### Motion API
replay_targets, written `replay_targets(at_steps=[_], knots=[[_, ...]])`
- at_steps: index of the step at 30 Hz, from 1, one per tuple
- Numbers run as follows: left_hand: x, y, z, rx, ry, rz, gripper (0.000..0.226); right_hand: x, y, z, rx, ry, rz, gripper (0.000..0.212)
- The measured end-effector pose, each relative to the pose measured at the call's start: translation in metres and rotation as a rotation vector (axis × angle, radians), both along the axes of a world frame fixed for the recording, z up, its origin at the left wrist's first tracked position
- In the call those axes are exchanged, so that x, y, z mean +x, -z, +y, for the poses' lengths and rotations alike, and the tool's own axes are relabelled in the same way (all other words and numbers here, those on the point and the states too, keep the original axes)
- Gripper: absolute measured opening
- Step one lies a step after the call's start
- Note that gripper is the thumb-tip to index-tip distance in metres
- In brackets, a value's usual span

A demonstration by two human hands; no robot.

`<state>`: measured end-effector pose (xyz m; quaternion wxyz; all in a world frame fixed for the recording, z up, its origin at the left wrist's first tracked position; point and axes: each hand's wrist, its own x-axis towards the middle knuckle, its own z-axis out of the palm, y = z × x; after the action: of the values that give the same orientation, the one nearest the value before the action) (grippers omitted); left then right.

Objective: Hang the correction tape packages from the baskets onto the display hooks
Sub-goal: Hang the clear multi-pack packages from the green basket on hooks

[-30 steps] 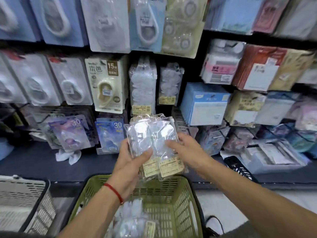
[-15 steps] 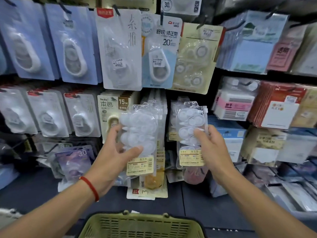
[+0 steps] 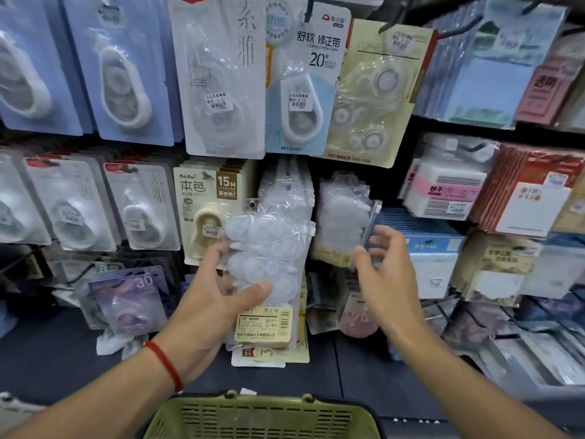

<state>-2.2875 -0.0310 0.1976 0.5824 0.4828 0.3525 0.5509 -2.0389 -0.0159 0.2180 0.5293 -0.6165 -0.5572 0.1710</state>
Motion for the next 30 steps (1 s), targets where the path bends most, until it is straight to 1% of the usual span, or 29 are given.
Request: replay_targets(at_steps=[1, 3, 4, 5, 7, 8, 9, 11, 13, 16, 18, 19, 22, 25, 26, 27, 30], knots=[[0.001, 0.002, -0.001, -0.011, 0.009, -0.011, 0.086, -0.006, 0.001, -0.004, 0.047, 0.022, -0.07, 0.034], [0.004, 0.004, -0.002, -0.025, 0.039, -0.033, 0.08, -0.019, 0.002, -0.012, 0.125, 0.004, -0.171, 0.029], [0.006, 0.004, -0.003, -0.027, 0.06, -0.046, 0.075, -0.024, 0.003, -0.016, 0.124, -0.037, -0.16, 0.026], [0.007, 0.004, -0.004, -0.033, 0.077, -0.057, 0.07, -0.03, 0.001, -0.02, 0.085, -0.098, -0.104, 0.026], [0.01, 0.002, -0.007, -0.056, 0.099, -0.071, 0.063, -0.039, 0.0, -0.029, -0.044, -0.246, 0.019, 0.034], [0.012, 0.002, -0.009, -0.066, 0.111, -0.076, 0.062, -0.042, 0.001, -0.033, -0.099, -0.306, 0.042, 0.039], [0.013, 0.001, -0.01, -0.071, 0.121, -0.082, 0.062, -0.046, 0.004, -0.036, -0.135, -0.346, 0.044, 0.036], [0.015, 0.0, -0.012, -0.076, 0.133, -0.09, 0.066, -0.051, 0.007, -0.04, -0.134, -0.366, 0.063, 0.022], [0.014, -0.002, -0.013, -0.084, 0.165, -0.11, 0.061, -0.052, 0.007, -0.04, -0.109, -0.365, 0.094, 0.015], [0.008, -0.006, -0.013, -0.116, 0.321, -0.132, 0.049, -0.047, 0.003, -0.039, -0.096, -0.425, 0.13, 0.021], [0.005, -0.005, -0.014, -0.137, 0.422, -0.092, 0.048, -0.04, 0.002, -0.037, -0.094, -0.456, 0.12, 0.026], [0.004, -0.004, -0.014, -0.135, 0.432, -0.072, 0.048, -0.037, 0.001, -0.036, -0.09, -0.462, 0.115, 0.024], [0.002, -0.001, -0.013, -0.115, 0.359, -0.047, 0.044, -0.032, -0.002, -0.035, -0.039, -0.43, 0.117, 0.013], [0.002, 0.0, -0.011, -0.126, 0.27, -0.067, 0.038, -0.023, -0.008, -0.031, 0.061, -0.296, 0.096, 0.006], [0.002, 0.0, -0.011, -0.138, 0.236, -0.073, 0.038, -0.019, -0.01, -0.029, 0.087, -0.246, 0.116, 0.004], [0.001, 0.0, -0.01, -0.148, 0.208, -0.076, 0.039, -0.015, -0.012, -0.028, 0.108, -0.207, 0.151, 0.003], [-0.001, -0.002, -0.011, -0.159, 0.175, -0.086, 0.037, -0.008, -0.015, -0.025, 0.105, -0.148, 0.217, 0.01]])
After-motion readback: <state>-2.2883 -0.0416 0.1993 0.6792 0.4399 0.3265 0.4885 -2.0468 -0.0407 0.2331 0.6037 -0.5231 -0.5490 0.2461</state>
